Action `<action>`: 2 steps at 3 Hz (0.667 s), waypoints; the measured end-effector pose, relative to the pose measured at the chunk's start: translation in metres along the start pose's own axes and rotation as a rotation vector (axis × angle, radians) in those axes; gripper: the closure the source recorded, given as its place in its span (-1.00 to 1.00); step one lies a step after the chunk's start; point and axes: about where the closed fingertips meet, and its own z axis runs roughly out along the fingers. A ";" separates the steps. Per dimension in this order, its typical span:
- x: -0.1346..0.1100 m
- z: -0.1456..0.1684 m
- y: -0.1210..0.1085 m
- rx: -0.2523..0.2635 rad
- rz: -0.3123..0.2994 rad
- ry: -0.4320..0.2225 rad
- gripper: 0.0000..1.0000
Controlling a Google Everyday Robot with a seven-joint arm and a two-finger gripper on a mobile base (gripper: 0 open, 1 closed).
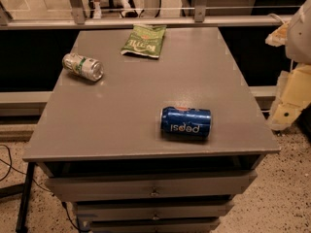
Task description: Place pepsi can upright
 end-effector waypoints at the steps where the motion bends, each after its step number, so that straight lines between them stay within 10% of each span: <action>1: -0.002 0.001 0.000 0.005 0.003 -0.006 -1.00; 2: -0.017 0.019 0.000 0.004 0.026 -0.002 -1.00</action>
Offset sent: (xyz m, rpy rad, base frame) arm 0.0282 0.0521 -0.0527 0.0138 0.0288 -0.0711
